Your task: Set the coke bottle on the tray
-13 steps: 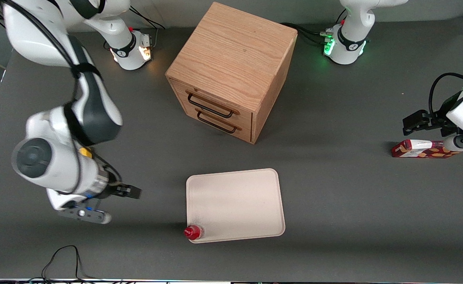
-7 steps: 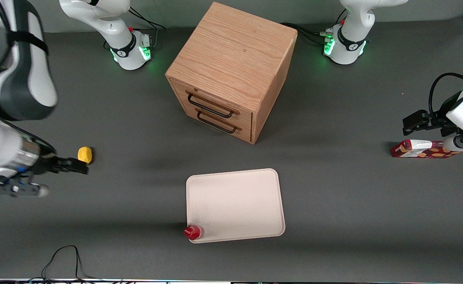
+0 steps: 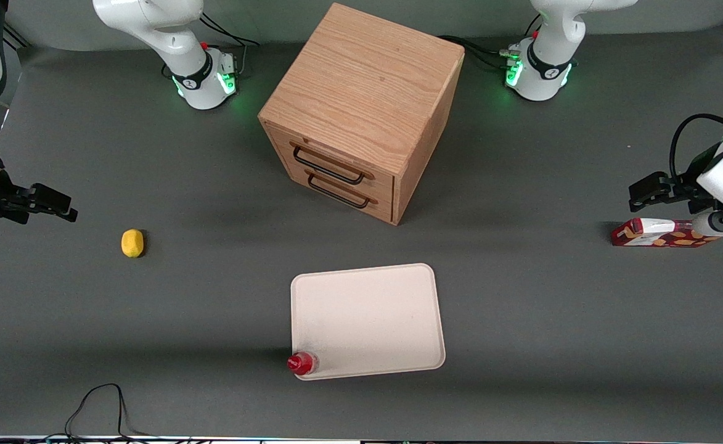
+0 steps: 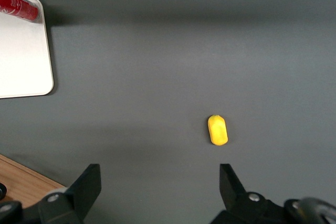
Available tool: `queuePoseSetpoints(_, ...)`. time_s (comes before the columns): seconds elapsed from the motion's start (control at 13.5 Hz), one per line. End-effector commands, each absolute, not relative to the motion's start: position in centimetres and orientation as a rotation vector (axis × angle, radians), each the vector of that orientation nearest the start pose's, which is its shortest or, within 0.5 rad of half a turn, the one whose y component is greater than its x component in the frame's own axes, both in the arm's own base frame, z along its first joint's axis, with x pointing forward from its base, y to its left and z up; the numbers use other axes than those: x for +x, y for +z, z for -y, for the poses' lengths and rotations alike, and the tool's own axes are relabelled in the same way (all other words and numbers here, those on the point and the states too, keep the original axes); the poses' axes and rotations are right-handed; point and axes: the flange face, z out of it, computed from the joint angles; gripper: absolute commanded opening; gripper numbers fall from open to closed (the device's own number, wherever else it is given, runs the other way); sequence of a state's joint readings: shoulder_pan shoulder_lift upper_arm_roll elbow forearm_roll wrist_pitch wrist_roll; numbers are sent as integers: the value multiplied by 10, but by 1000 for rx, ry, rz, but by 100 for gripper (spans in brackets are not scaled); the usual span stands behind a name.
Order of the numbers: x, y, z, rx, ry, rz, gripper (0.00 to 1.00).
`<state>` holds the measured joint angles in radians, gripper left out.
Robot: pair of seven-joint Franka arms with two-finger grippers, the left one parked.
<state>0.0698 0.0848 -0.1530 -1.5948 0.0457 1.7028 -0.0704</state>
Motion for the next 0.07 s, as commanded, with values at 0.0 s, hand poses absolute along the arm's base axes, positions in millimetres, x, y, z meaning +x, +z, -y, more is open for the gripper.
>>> queuePoseSetpoints(0.0,590,583,45,-3114,-39,-29,100)
